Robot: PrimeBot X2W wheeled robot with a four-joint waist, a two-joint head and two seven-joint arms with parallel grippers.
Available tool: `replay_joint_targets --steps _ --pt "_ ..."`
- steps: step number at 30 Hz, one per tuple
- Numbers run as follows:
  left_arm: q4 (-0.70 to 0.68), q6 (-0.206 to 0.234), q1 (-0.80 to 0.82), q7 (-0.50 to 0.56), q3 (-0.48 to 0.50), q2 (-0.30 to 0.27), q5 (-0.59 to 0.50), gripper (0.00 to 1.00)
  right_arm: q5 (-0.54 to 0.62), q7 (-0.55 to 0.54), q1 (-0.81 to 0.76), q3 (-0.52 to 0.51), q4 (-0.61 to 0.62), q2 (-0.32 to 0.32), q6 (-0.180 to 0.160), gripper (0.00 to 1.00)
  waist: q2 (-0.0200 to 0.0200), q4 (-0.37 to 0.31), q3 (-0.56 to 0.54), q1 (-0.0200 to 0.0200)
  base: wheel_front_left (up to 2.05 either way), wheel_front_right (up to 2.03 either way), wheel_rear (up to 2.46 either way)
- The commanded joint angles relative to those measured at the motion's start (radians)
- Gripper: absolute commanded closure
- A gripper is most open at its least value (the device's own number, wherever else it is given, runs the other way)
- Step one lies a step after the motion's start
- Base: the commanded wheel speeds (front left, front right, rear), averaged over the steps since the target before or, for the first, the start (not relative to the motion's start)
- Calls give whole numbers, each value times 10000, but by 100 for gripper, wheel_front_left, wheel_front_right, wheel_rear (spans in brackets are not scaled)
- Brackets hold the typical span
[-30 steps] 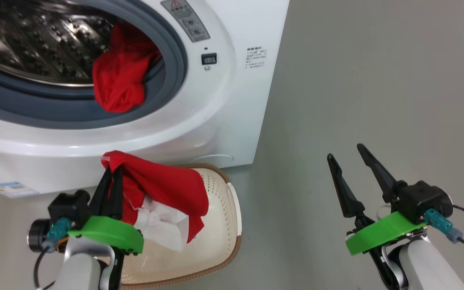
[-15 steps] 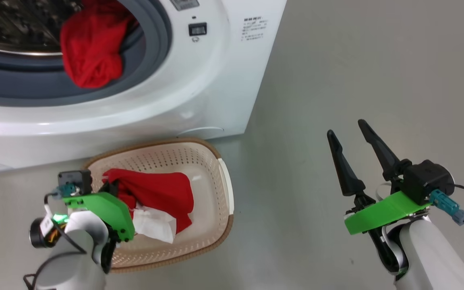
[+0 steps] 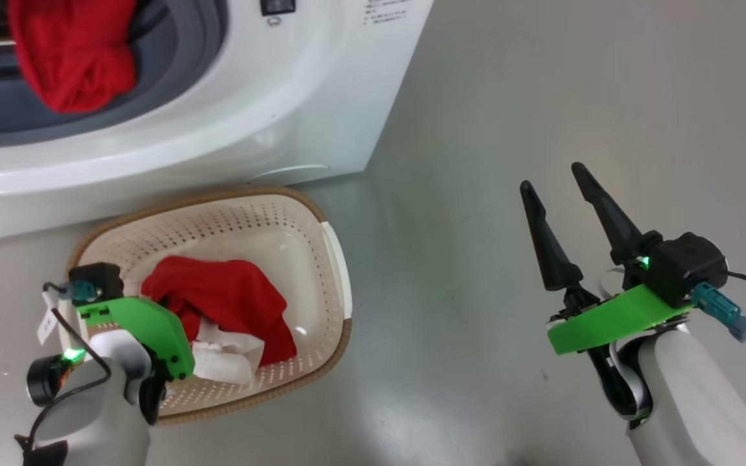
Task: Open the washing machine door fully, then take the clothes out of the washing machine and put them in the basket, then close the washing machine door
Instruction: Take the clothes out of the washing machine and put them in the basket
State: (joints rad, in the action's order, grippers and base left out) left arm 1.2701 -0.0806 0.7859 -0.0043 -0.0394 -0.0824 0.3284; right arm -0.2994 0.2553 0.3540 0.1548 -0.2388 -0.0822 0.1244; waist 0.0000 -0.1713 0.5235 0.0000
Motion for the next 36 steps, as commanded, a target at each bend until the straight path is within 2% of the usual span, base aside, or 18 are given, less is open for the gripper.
replay_joint_targets --steps 1,10,14,16,17,18,19,33,36 --pt "-14 -73 29 101 187 -403 83 100 -38 65 38 266 260 69 63 0 0 -217 328 0 0 0 0" --pt "154 -68 79 1034 81 -474 208 100 -63 65 242 272 281 120 63 0 0 -394 744 0 0 0 0" --pt "175 -24 31 1099 70 -434 286 100 -55 65 264 236 218 128 63 0 0 -363 683 0 0 0 0" --pt "178 -11 2 845 93 -411 341 71 -35 65 255 236 186 133 63 0 0 -330 561 0 0 0 0" --pt "179 -24 -31 720 109 -390 379 60 -24 65 238 234 177 137 63 0 0 -307 486 0 0 0 0" --pt "180 -42 -65 573 136 -367 429 27 -17 65 220 229 170 139 63 0 0 -279 408 0 0 0 0" --pt "181 -41 -104 403 164 -357 470 0 -13 65 197 227 160 136 63 0 0 -249 320 0 0 0 0" --pt "19 -249 -700 -2040 2 -45 615 0 86 65 -392 215 -26 -100 63 0 0 385 -1353 0 0 0 0" --pt "-61 -301 -845 -2243 -60 11 624 0 100 65 -499 231 -61 -130 63 0 0 463 -1647 0 0 0 0"
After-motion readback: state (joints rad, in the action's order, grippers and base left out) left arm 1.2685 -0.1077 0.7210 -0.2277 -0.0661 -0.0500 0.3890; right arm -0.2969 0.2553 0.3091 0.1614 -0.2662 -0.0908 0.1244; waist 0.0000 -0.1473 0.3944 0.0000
